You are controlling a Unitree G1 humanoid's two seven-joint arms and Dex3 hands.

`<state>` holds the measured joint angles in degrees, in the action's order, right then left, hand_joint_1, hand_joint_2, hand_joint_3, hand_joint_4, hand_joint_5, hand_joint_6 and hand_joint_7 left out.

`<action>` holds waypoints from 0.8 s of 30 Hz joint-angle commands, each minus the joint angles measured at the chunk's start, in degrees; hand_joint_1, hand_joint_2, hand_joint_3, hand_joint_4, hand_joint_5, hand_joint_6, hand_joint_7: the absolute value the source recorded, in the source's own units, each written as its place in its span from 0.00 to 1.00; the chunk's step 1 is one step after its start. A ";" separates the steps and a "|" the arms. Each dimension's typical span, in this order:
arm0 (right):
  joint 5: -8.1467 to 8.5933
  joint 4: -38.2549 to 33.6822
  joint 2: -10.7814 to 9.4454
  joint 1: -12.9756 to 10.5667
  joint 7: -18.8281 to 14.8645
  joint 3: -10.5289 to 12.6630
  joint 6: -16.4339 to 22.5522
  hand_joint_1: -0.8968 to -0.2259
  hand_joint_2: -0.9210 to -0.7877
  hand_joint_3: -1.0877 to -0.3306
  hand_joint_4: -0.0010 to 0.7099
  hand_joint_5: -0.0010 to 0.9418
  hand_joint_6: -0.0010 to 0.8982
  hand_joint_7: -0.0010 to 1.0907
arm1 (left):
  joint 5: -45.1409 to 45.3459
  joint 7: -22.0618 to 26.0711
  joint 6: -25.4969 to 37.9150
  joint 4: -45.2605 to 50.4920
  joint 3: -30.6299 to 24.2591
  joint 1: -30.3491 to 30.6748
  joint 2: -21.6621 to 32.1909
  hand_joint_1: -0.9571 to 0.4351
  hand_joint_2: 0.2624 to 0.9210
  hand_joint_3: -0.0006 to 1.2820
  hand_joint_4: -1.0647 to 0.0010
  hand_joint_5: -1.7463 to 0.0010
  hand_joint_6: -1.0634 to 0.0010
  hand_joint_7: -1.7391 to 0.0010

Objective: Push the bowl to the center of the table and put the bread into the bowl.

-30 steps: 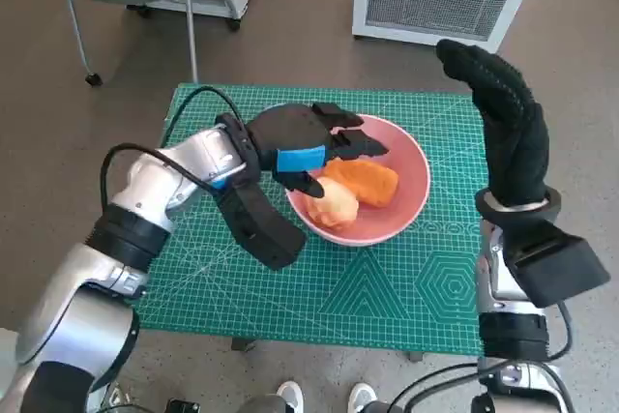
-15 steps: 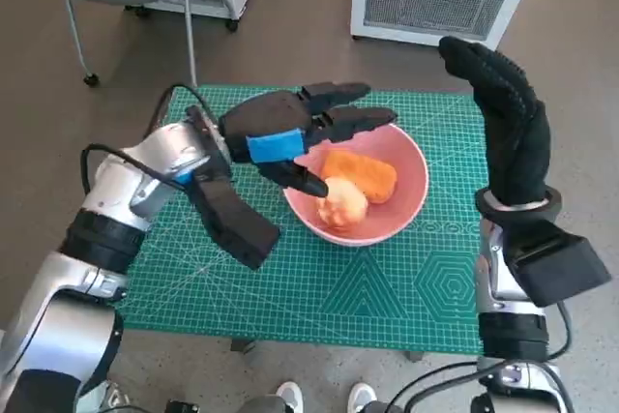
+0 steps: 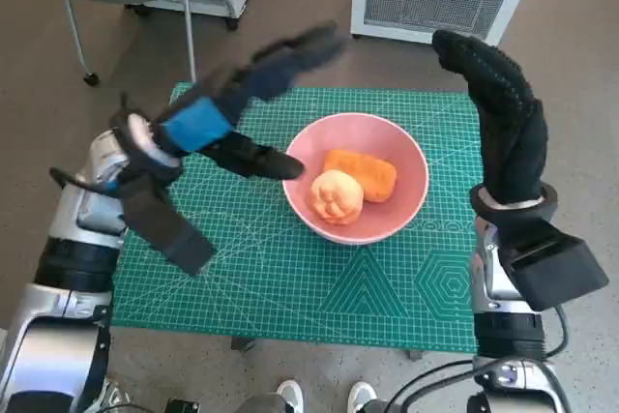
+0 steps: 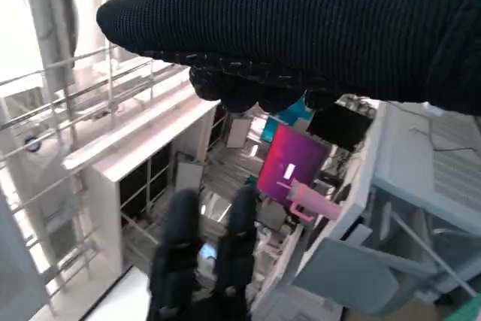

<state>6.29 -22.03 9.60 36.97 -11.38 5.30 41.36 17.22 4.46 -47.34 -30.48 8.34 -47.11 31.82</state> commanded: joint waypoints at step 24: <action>-1.30 -1.71 -0.79 0.18 -0.98 -2.23 1.90 0.32 0.00 0.35 0.36 0.01 0.00 0.57 | -10.11 -3.82 -7.96 -2.50 -8.45 16.87 -13.30 0.17 1.00 0.39 0.92 1.00 0.88 0.94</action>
<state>6.16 -22.72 8.39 37.32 -11.62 3.39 43.10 5.31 1.68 -54.14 -33.99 0.90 -31.52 18.70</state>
